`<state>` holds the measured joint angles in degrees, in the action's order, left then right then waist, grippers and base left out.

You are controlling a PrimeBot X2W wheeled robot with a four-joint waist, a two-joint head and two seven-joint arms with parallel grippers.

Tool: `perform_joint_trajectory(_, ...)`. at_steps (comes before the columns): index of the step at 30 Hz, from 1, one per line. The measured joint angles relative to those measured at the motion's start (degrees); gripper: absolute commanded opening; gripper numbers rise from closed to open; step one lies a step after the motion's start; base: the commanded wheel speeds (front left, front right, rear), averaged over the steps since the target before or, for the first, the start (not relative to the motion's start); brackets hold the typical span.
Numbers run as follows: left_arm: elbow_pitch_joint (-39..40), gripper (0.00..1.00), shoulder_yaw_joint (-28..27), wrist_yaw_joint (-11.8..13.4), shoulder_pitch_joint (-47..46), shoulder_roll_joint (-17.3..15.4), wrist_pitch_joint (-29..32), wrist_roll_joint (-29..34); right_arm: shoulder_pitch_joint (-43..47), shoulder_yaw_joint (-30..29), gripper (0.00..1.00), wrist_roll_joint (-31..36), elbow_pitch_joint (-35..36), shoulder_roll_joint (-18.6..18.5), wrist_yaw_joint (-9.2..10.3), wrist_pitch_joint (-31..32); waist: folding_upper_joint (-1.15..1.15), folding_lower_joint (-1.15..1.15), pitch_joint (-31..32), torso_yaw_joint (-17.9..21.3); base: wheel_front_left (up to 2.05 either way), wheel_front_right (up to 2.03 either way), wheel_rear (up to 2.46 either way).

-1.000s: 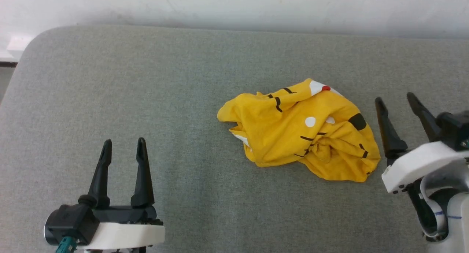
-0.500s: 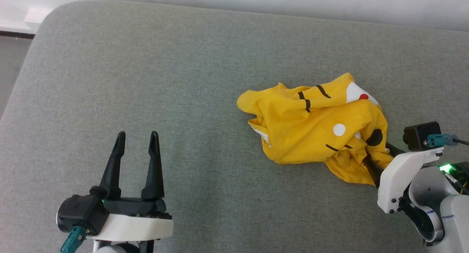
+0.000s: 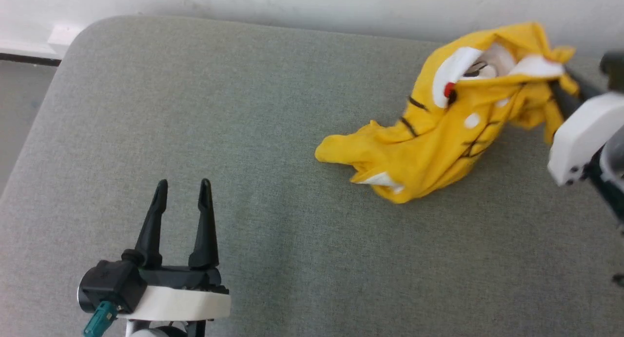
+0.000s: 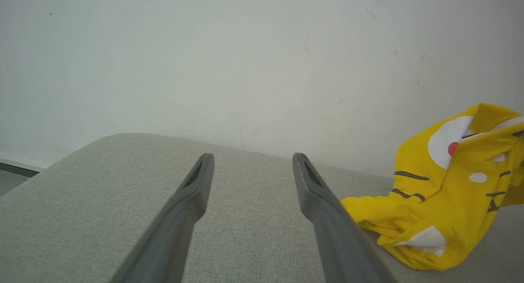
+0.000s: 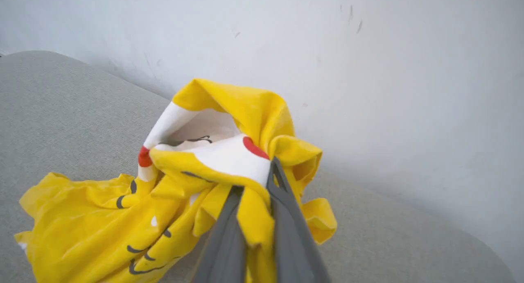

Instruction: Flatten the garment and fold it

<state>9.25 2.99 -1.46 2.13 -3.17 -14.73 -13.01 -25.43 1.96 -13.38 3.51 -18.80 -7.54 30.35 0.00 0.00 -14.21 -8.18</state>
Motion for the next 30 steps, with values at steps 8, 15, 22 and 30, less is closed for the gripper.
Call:
perform_joint_trajectory(8,-1.0,1.0,2.1,0.3,0.1,0.1,0.0,-0.2,-8.3,7.2,0.0,3.1,-2.9,-5.7,0.0,4.0,0.0,0.0,0.8,-1.2,0.0,0.0,0.0)
perform_joint_trajectory(15,-1.8,1.0,2.2,0.4,0.6,0.1,0.0,-0.1,1.8,12.0,0.0,-3.6,-7.7,-6.2,0.0,13.2,0.0,0.0,1.6,-2.8,0.0,0.0,0.0)
perform_joint_trajectory(22,-2.6,1.0,1.8,-0.2,2.0,0.1,0.0,0.1,8.7,6.5,1.0,-6.3,-3.7,-8.3,0.01,18.0,0.0,0.0,3.4,-2.1,0.0,0.0,0.0)
perform_joint_trajectory(30,-2.9,1.0,2.0,-0.5,2.5,0.2,0.0,0.5,8.6,5.3,1.0,-7.1,8.1,-6.0,0.0,14.8,0.0,-0.01,6.0,-1.0,0.0,0.0,0.0)
